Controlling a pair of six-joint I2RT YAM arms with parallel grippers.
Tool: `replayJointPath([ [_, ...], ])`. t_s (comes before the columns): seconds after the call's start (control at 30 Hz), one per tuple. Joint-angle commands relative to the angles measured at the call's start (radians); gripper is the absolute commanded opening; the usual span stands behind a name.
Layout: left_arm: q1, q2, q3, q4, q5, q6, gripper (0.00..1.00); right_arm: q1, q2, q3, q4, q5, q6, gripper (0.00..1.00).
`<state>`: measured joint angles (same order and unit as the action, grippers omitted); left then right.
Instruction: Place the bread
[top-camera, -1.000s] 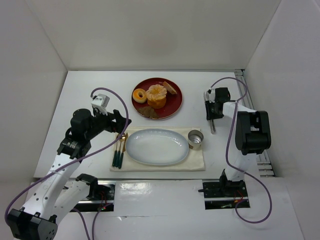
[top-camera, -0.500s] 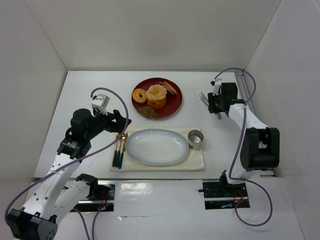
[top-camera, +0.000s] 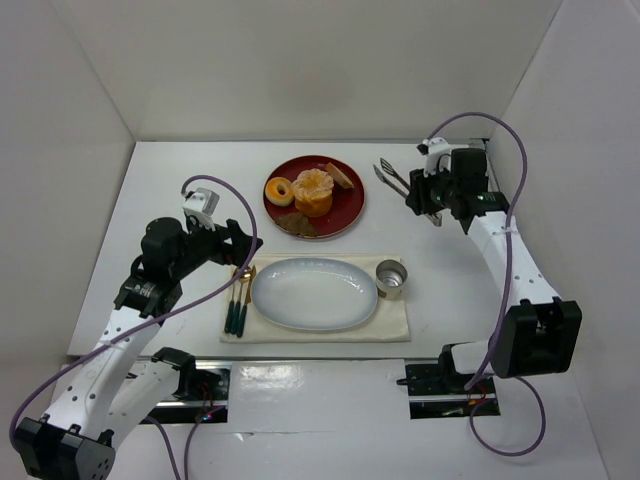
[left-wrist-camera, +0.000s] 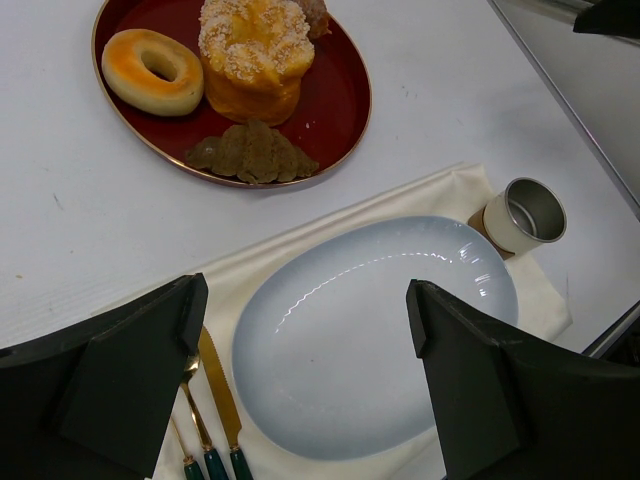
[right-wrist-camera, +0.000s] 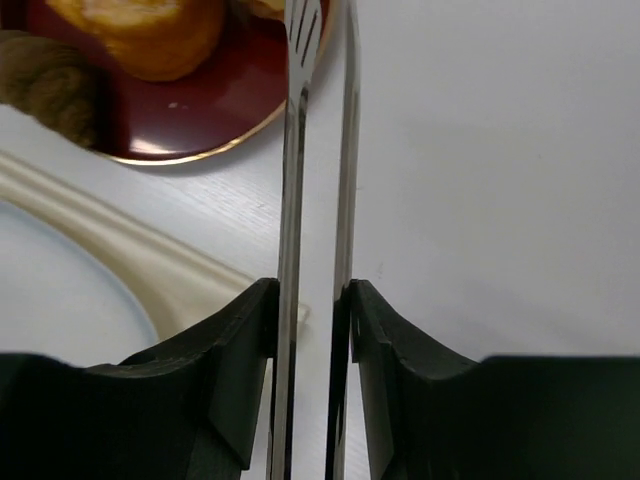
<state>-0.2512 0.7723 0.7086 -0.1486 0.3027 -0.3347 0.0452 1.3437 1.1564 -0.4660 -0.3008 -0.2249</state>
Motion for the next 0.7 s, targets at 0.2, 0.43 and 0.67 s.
replayJointPath([
  [0.2,0.003,-0.016,0.014,0.044,0.015,0.029,1.00,0.165,-0.025,0.181,-0.120,-0.158,0.027,0.52],
  [0.43,0.003,-0.025,0.014,0.044,0.015,0.029,1.00,0.183,0.046,0.216,-0.138,-0.178,0.027,0.55],
  [0.67,0.003,-0.025,0.014,0.044,0.015,0.029,1.00,0.203,0.097,0.238,-0.112,-0.143,0.009,0.57],
])
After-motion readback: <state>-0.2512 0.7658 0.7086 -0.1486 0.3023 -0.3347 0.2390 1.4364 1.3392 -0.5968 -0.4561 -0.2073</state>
